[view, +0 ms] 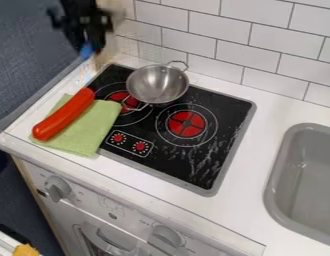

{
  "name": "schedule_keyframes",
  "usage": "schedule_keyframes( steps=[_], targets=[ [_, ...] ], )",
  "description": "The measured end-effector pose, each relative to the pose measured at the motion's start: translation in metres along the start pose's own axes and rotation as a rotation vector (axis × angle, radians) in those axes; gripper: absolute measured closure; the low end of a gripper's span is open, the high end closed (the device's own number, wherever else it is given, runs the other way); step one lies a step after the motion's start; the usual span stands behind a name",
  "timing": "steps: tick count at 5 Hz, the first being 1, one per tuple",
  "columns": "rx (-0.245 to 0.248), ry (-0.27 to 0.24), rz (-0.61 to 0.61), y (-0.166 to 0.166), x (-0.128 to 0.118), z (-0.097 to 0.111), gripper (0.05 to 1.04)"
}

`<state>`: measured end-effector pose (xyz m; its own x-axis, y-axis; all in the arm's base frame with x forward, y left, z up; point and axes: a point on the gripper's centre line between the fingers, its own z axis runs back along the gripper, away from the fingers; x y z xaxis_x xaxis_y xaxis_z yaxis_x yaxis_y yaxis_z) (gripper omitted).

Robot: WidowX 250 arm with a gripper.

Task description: Move the blue spoon from the upper left to the lower right of the stove.

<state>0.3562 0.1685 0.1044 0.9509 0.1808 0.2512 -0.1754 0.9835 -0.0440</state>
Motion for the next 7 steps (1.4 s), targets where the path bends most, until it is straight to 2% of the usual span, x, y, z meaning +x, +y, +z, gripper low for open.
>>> schedule_keyframes(
  steps=[1, 2, 3, 4, 5, 6, 7],
  targets=[
    [-0.039, 0.024, -0.171, -0.051, -0.014, 0.009, 0.641],
    [-0.014, 0.089, -0.328, -0.1, -0.05, 0.001, 0.641],
    [0.014, 0.083, -0.399, -0.145, -0.091, 0.004, 0.641],
    [0.058, 0.074, -0.369, -0.184, -0.122, -0.001, 0.641],
    [0.059, 0.099, -0.25, -0.188, -0.127, -0.016, 0.641],
    [0.011, 0.196, -0.195, -0.187, -0.128, -0.039, 0.641],
    [-0.014, 0.271, -0.143, -0.182, -0.131, -0.055, 0.641]
  ],
)
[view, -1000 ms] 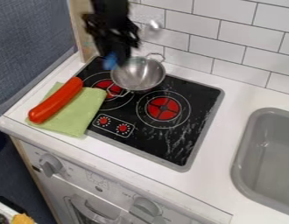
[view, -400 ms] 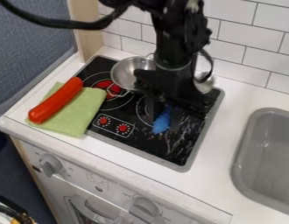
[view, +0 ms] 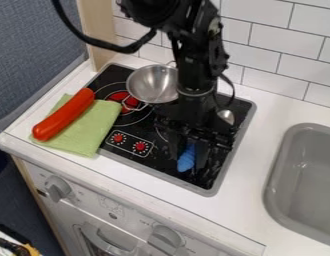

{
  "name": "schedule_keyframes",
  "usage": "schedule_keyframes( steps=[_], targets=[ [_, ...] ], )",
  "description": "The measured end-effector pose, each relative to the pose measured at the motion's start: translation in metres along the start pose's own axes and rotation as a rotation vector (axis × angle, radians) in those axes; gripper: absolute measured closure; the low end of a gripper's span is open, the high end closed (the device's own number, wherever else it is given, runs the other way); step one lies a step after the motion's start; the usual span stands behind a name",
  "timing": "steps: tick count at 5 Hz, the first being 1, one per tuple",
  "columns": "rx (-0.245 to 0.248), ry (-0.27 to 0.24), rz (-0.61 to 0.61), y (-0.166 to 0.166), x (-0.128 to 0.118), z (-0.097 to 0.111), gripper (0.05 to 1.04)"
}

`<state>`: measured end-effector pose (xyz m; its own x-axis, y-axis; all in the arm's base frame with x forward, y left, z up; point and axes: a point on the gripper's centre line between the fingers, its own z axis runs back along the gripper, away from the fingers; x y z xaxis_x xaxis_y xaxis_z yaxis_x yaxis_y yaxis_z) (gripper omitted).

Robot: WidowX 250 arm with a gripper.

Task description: Move the blue spoon from the upper left to the lower right of the stove.

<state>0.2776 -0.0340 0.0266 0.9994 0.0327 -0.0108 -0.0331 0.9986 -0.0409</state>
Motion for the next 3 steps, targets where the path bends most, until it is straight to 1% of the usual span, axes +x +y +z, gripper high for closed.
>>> schedule_keyframes(
  steps=[1, 2, 3],
  targets=[
    [-0.018, 0.031, 0.045, 0.0051, -0.0009, -0.0062, 0.641],
    [-0.011, 0.032, 0.033, 0.0064, -0.0019, -0.0066, 0.573],
    [-0.026, 0.024, -0.03, 0.0056, -0.0095, -0.0028, 0.265]
  ],
)
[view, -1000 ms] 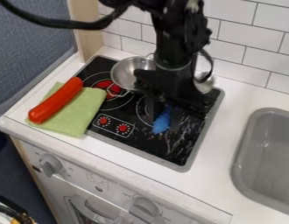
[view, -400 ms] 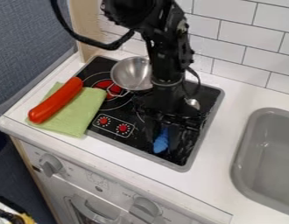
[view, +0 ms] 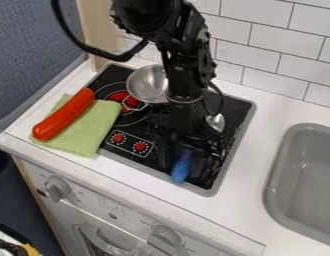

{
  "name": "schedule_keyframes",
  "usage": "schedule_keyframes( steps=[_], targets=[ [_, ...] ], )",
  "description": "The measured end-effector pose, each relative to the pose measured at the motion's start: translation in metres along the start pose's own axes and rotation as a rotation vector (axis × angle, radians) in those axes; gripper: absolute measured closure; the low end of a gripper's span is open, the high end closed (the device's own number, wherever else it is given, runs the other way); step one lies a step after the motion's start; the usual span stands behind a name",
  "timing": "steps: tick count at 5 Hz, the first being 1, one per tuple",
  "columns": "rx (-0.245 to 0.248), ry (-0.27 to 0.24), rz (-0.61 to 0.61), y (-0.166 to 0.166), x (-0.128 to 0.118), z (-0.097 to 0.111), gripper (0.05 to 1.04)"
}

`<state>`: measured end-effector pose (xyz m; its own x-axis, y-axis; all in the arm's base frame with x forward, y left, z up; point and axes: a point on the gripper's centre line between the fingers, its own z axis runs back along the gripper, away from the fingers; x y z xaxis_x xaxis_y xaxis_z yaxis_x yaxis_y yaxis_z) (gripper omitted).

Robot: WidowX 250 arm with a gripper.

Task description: Move the blue spoon from the upper left to the lower right of the stove.

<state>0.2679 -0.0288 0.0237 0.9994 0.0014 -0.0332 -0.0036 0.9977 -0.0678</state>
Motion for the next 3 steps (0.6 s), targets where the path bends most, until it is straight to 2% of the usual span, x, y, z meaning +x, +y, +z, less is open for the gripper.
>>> schedule_keyframes(
  steps=[1, 2, 3],
  targets=[
    [-0.064, -0.153, -0.078, 0.01, -0.001, 0.037, 0.081],
    [-0.115, -0.258, -0.104, 0.021, -0.006, 0.064, 0.081],
    [-0.088, -0.259, -0.167, 0.021, -0.007, 0.066, 0.084]
  ],
)
